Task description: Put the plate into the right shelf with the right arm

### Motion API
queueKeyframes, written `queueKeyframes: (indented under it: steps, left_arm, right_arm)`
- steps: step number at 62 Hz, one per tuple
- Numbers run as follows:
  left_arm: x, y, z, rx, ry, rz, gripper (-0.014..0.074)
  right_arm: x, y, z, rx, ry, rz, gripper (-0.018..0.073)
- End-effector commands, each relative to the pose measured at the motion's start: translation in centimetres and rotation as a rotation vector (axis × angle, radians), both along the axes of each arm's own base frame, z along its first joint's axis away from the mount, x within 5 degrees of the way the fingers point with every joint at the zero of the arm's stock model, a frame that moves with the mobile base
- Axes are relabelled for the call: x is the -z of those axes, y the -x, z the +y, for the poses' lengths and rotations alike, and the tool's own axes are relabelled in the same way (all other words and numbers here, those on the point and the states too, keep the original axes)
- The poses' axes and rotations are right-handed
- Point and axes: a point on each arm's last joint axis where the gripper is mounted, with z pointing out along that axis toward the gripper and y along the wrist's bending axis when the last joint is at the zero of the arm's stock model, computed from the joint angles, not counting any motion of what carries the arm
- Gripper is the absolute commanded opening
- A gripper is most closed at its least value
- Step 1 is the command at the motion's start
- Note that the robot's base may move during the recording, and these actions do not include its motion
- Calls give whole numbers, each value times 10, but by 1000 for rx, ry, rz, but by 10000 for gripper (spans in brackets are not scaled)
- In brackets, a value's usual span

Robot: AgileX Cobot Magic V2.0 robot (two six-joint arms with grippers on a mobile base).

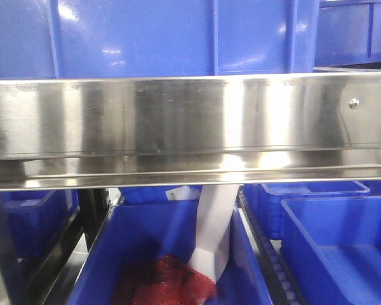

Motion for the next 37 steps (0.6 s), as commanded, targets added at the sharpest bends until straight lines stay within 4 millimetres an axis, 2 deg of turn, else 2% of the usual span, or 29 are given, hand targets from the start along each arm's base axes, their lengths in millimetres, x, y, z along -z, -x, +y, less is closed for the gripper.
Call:
queueKeyframes:
  steps: [1,14,22,30,37]
  left_arm:
    - [-6,0,1,-10,15,-86,-47]
    - [-6,0,1,-10,15,-86,-47]
    - [-6,0,1,-10,15,-86,-47]
    - [-6,0,1,-10,15,-86,-47]
    - [-6,0,1,-10,15,-86,-47]
  right_arm:
    - [-14,1,1,-14,-24,-91,29]
    - [-13,0,2,-15,-25,-98,29]
    - [-4,-5,4,30,-15,-104,29]
    - [10,-10,5,118,5,-109,29]
    - [32,-13,6,199,24,-140,29]
